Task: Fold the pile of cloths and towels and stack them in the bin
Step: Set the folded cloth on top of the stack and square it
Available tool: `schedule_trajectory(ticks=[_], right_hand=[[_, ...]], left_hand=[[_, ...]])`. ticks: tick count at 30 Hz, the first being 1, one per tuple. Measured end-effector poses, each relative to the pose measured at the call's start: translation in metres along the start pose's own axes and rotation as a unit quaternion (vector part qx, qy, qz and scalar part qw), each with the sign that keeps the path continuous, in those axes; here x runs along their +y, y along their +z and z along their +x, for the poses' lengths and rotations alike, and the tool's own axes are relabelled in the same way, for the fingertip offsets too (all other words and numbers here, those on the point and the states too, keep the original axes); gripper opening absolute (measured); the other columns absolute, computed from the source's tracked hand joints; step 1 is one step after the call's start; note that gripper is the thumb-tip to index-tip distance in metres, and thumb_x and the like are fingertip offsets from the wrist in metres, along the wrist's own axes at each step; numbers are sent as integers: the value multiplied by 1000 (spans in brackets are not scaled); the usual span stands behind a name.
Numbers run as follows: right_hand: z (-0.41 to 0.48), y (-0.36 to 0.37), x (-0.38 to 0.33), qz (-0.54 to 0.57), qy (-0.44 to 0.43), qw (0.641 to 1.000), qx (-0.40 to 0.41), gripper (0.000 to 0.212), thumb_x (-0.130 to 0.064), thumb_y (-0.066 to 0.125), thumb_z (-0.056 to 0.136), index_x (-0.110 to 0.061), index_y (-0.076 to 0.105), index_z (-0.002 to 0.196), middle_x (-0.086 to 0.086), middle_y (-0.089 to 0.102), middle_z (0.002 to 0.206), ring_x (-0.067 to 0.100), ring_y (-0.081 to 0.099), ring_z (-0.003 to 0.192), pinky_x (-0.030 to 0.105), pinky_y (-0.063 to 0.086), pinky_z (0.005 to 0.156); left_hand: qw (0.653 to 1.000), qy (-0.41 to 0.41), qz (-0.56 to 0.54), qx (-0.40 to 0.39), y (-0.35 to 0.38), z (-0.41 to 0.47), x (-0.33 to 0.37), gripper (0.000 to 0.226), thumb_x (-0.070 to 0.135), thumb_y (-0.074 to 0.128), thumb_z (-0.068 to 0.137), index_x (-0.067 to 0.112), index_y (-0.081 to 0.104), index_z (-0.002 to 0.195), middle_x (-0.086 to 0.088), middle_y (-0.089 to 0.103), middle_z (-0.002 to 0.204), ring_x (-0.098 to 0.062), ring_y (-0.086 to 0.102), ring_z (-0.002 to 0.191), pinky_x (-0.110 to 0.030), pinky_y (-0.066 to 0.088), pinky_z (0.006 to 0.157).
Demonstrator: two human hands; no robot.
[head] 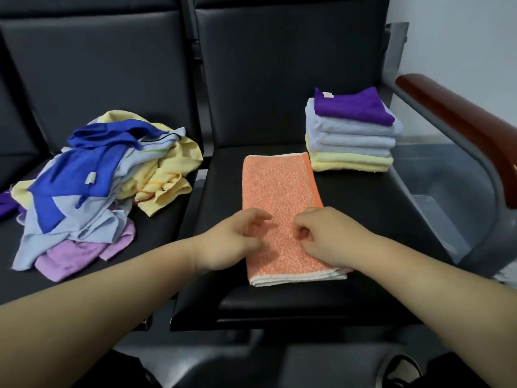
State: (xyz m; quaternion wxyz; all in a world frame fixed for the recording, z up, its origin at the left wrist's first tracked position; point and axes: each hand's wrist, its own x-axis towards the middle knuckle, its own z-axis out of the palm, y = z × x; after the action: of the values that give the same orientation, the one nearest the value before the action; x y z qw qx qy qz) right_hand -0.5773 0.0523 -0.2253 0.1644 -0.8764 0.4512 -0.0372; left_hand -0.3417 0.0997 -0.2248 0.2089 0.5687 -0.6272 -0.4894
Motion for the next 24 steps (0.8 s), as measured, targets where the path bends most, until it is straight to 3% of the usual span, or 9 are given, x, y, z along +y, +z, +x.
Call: schedule_trajectory(ticks=[3,7,11,14,16,18,21,24], right_hand=[[-4,-1,-4,28,19,999,-14,12,-22,65,95,-32,70,99,-19,59,94,2,55,86,25,48,81],[-11,-8,-9,132,74,988,-43,14,-37,61,101,-33,73,108,-17,67,96,4,62,90,28,52,86],[-20,-14,-13,187,81,975,-84,33,-60,61,96,-33,74,110,-13,70,106,10,65,101,34,52,96],[-25,-15,-16,156,72,981,-96,41,-69,68,85,-33,69,104,-13,63,105,10,61,99,33,51,93],[-27,-13,-17,135,64,985,-89,35,-65,73,84,-33,60,89,-11,58,96,12,58,90,32,48,83],[-26,-11,-17,117,67,989,-64,29,-53,77,86,-34,55,82,-12,59,88,12,58,85,31,47,76],[-21,-10,-12,70,85,994,-1,13,-32,71,91,-25,62,84,-6,64,86,19,62,87,34,50,77],[-17,-20,-6,142,93,985,33,16,-31,76,90,-20,70,80,-1,70,79,16,64,75,33,50,71]], left_hand=[[987,-9,-143,-78,6,-9,-1,56,10,58,72,18,61,127,3,64,123,-10,61,101,-26,53,76],[980,37,-159,-111,-1,-13,-1,59,-9,60,66,4,62,124,-12,67,119,-21,63,98,-28,53,79],[991,64,-106,-48,-5,-11,5,39,-8,74,70,2,72,107,-30,69,110,-28,64,91,-36,54,84],[996,64,-54,29,-6,-7,10,10,2,73,90,2,74,100,-25,73,99,-19,67,80,-29,56,73],[993,77,-31,88,-10,-4,9,6,17,75,91,12,74,94,-15,75,91,-20,69,79,-38,59,77],[987,86,-3,138,-13,-3,9,7,24,77,87,19,75,90,-6,77,93,-25,73,90,-48,58,91],[980,96,34,172,-19,-6,13,2,21,74,91,21,72,91,-2,77,94,-22,73,96,-46,56,97],[982,105,-16,154,-36,-12,18,15,26,69,83,15,68,92,-4,75,92,-20,71,90,-45,56,94]])
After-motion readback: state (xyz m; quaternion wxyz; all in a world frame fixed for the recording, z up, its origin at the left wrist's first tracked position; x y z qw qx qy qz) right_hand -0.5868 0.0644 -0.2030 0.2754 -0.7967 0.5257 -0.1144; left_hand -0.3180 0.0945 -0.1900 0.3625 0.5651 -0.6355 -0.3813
